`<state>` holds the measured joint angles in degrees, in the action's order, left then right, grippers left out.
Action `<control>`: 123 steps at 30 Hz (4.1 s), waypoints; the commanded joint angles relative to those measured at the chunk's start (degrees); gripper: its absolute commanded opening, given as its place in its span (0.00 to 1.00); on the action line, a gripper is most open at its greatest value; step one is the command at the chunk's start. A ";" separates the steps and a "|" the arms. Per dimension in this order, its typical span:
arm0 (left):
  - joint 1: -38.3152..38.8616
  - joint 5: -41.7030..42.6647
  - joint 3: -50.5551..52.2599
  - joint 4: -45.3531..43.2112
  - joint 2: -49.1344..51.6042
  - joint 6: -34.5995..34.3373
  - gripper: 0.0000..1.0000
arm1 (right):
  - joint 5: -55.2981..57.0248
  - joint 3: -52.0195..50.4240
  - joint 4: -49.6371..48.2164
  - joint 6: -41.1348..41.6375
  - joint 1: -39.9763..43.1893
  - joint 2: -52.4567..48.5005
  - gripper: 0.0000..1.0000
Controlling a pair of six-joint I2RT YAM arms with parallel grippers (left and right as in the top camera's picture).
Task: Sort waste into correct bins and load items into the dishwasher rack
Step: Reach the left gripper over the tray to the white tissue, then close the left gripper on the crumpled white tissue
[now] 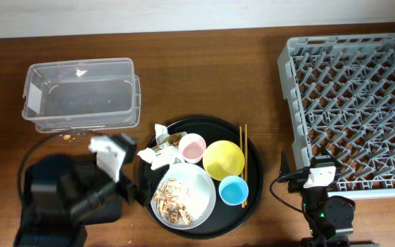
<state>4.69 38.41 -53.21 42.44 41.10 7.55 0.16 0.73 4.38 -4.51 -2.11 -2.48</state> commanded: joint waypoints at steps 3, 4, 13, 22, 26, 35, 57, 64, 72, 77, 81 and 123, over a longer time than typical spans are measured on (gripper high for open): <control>0.02 -1.42 -3.02 5.33 7.30 2.51 1.00 | 0.50 -0.42 0.20 0.07 0.28 0.07 0.99; 0.02 -1.44 -3.02 6.14 7.74 2.69 0.99 | 0.50 -0.42 0.20 0.07 0.28 0.07 0.99; 0.02 -3.45 -3.02 7.63 7.80 2.84 0.99 | 0.50 -0.42 0.20 0.07 0.28 0.07 0.99; 0.33 2.05 -3.02 7.82 7.80 2.51 0.99 | 0.50 -0.42 0.20 0.07 0.28 0.07 0.99; 4.15 -7.45 -6.95 12.35 8.20 -1.01 0.99 | 0.50 -0.42 0.20 0.07 0.28 0.07 0.99; 16.65 -30.53 -27.45 31.50 18.60 -11.45 0.99 | 0.50 -0.42 0.20 0.07 0.28 0.07 0.99; 15.78 -50.10 -27.30 34.16 46.10 -25.79 1.00 | 0.50 -0.42 0.20 0.07 0.28 0.07 0.99; 12.70 -45.57 -26.14 32.04 52.52 -26.34 0.99 | 0.50 -0.42 0.20 0.07 0.28 0.07 0.99; 12.70 -40.83 -17.57 22.40 54.05 -26.34 0.91 | 0.50 -0.42 0.22 0.07 0.28 0.07 0.99; 12.48 -41.16 -12.70 13.88 54.05 -26.34 0.75 | 0.50 -0.42 0.20 0.07 0.28 0.07 0.99; 12.33 -41.05 -11.43 11.78 54.21 -26.38 0.72 | 0.50 -0.42 0.20 0.07 0.28 0.07 0.99; 12.33 -37.90 -12.76 16.50 45.24 -26.38 0.01 | 0.50 -0.42 0.20 0.07 0.28 0.07 0.99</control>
<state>17.47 -0.51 -63.99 57.32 90.43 -18.92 0.16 0.73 4.38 -4.54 -2.11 -2.48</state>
